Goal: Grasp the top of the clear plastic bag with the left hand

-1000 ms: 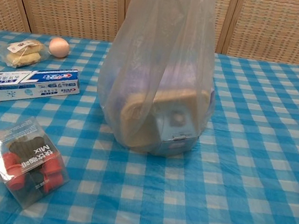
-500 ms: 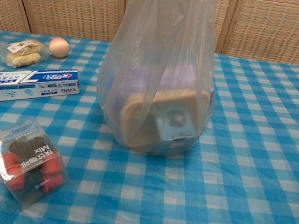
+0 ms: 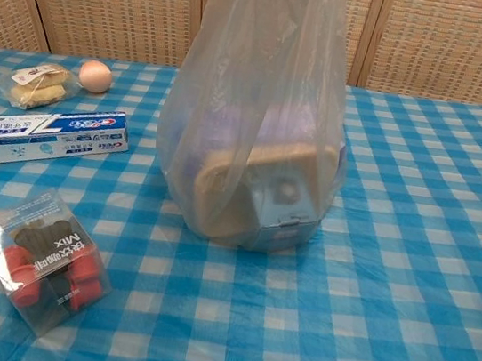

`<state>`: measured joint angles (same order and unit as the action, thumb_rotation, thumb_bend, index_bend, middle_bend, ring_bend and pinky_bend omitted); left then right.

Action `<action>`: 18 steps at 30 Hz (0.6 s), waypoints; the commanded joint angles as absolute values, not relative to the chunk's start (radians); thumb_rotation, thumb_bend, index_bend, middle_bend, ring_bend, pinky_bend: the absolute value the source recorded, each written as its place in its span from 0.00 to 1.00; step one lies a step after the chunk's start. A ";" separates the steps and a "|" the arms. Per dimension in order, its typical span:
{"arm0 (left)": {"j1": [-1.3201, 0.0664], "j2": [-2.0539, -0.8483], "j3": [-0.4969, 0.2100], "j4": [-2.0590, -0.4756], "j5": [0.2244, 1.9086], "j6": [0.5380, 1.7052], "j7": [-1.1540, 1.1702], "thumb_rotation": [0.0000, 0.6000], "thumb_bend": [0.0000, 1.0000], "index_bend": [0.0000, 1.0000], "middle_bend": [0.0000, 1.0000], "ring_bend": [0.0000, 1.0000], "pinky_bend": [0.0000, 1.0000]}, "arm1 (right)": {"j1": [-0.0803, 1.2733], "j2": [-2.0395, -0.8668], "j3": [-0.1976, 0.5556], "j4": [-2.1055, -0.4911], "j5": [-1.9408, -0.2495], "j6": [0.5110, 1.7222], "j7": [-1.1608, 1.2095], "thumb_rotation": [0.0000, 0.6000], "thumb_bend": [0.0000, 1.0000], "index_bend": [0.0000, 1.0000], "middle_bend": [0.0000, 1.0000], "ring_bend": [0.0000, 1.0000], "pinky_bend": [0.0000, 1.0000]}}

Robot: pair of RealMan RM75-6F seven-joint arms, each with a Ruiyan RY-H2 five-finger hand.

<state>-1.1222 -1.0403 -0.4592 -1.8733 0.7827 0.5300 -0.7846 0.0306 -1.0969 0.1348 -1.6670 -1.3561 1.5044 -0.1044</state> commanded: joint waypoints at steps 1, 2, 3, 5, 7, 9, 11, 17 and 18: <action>-1.150 -1.076 -0.472 -1.848 0.746 0.528 -0.769 1.00 0.00 0.00 0.00 0.00 0.00 | 0.031 -1.096 0.135 -1.666 -1.355 1.503 -0.103 1.00 0.00 0.00 0.00 0.00 0.00; -1.164 -1.094 -0.484 -1.838 0.725 0.523 -0.776 1.00 0.00 0.00 0.00 0.00 0.00 | 0.031 -1.096 0.135 -1.665 -1.354 1.502 -0.101 1.00 0.00 0.00 0.00 0.00 0.00; -1.176 -1.109 -0.493 -1.824 0.713 0.517 -0.777 1.00 0.00 0.00 0.00 0.00 0.00 | 0.032 -1.095 0.135 -1.665 -1.353 1.501 -0.101 1.00 0.00 0.00 0.00 0.00 0.00; -1.195 -1.130 -0.500 -1.805 0.699 0.510 -0.771 1.00 0.00 0.00 0.00 0.00 0.00 | 0.032 -1.096 0.136 -1.664 -1.352 1.499 -0.100 1.00 0.00 0.00 0.00 0.00 0.00; -1.211 -1.148 -0.507 -1.789 0.684 0.502 -0.764 1.00 0.00 0.00 0.00 0.00 0.00 | 0.034 -1.096 0.136 -1.663 -1.350 1.497 -0.100 1.00 0.00 0.00 0.00 0.00 0.00; -1.222 -1.174 -0.522 -1.773 0.672 0.507 -0.765 1.00 0.00 0.00 0.00 0.00 0.00 | 0.036 -1.096 0.136 -1.662 -1.347 1.493 -0.100 1.00 0.00 0.00 0.00 0.00 0.00; -1.230 -1.214 -0.537 -1.758 0.668 0.535 -0.763 1.00 0.00 0.00 0.00 0.00 0.00 | 0.037 -1.096 0.137 -1.662 -1.344 1.489 -0.100 1.00 0.00 0.00 0.00 0.00 0.00; -1.238 -1.273 -0.556 -1.728 0.629 0.541 -0.770 1.00 0.00 0.00 0.00 0.00 0.00 | 0.039 -1.096 0.136 -1.662 -1.343 1.486 -0.100 1.00 0.00 0.00 0.00 0.00 0.00; -1.240 -1.277 -0.556 -1.723 0.623 0.539 -0.769 1.00 0.00 0.00 0.00 0.00 0.00 | 0.039 -1.096 0.136 -1.662 -1.343 1.486 -0.100 1.00 0.00 0.00 0.00 0.00 0.00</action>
